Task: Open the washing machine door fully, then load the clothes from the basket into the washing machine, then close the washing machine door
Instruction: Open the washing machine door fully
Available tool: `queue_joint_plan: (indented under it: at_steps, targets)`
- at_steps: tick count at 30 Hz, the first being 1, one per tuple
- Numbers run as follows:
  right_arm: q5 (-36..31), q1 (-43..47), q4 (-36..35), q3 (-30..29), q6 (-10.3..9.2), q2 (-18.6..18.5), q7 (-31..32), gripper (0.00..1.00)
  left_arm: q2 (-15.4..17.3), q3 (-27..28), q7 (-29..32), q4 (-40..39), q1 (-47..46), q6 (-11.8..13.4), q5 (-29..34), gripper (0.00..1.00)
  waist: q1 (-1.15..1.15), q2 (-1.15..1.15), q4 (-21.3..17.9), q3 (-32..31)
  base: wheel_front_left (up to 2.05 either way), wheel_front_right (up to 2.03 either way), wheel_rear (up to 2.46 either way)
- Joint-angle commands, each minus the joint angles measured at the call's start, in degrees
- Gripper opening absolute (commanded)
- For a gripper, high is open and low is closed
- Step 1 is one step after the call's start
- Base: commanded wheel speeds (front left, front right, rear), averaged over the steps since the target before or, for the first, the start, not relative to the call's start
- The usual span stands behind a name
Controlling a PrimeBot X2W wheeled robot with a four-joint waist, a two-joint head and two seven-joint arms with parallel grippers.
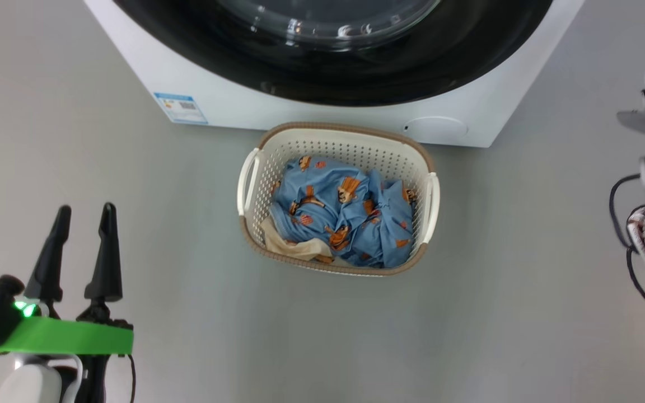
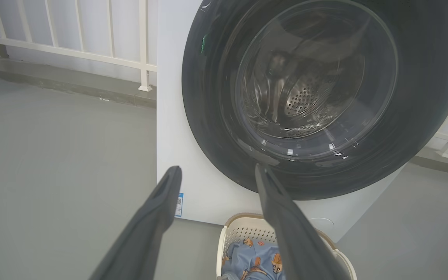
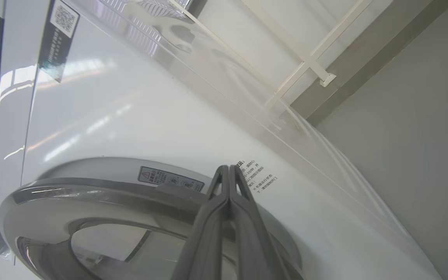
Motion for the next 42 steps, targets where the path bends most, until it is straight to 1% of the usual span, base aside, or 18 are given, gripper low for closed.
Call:
queue_joint_plan:
  at_steps: [1,8,13,17,18,19,25,33,39,42]
  targets:
    - [1.95,-2.27,-0.95,0.6,0.33,-0.05,1.0,0.0,2.04,2.08,-0.36,-1.92,-2.16,-0.13,-0.59,1.0,-0.01,0.0,0.89,1.09,0.0,0.0,0.0]
    - [9.04,-5.97,-0.33,1.29,0.33,-1.42,7.18,0.0,2.33,1.61,-0.36,-2.42,-2.78,-0.13,-1.0,1.0,-0.01,0.0,1.91,2.9,0.0,0.0,0.0]
    - [14.8,-8.78,-0.24,0.15,0.33,-2.26,11.04,0.0,2.44,1.26,-0.36,-2.7,-3.09,-0.13,-1.53,1.0,-0.01,0.0,2.39,4.0,0.0,0.0,0.0]
    - [16.92,-10.11,-0.21,0.06,0.33,-2.58,13.18,0.0,2.51,0.89,-0.36,-2.63,-3.18,-0.13,-1.79,1.0,-0.01,0.0,2.62,4.61,0.0,0.0,0.0]
    - [17.69,-11.02,0.53,0.08,0.33,-3.02,14.59,0.0,2.56,0.67,-0.36,-2.58,-3.29,-0.13,-1.93,1.0,-0.01,0.0,2.78,5.1,0.0,0.0,0.0]
    - [17.77,-12.06,1.64,0.32,0.33,-3.57,15.71,0.0,2.57,0.3,-0.36,-2.57,-3.44,-0.13,-2.28,1.0,-0.01,0.0,2.99,5.61,0.0,0.0,0.0]
    - [17.93,-15.49,3.9,0.7,0.33,-4.11,17.97,0.0,2.67,-0.57,-0.36,-2.94,-4.02,-0.13,-2.88,1.0,-0.01,0.0,3.64,6.96,0.0,0.0,0.0]
    - [17.15,-20.09,7.85,2.22,0.33,-4.91,23.87,0.0,2.21,-1.21,-0.36,-3.28,-4.45,-0.13,-3.79,1.0,-0.01,0.0,4.83,8.4,0.0,0.0,0.0]
    - [16.95,-22.7,8.95,2.26,0.33,-4.84,26.9,0.0,1.73,-1.07,-0.36,-3.45,-4.62,-0.13,-4.19,1.0,-0.01,0.0,5.55,8.9,0.0,0.0,0.0]
    - [16.9,-23.22,9.85,2.63,0.33,-4.19,29.0,0.0,1.62,-1.12,-0.36,-3.41,-4.75,-0.13,-4.39,1.0,-0.01,0.0,5.76,8.84,0.0,0.0,0.0]
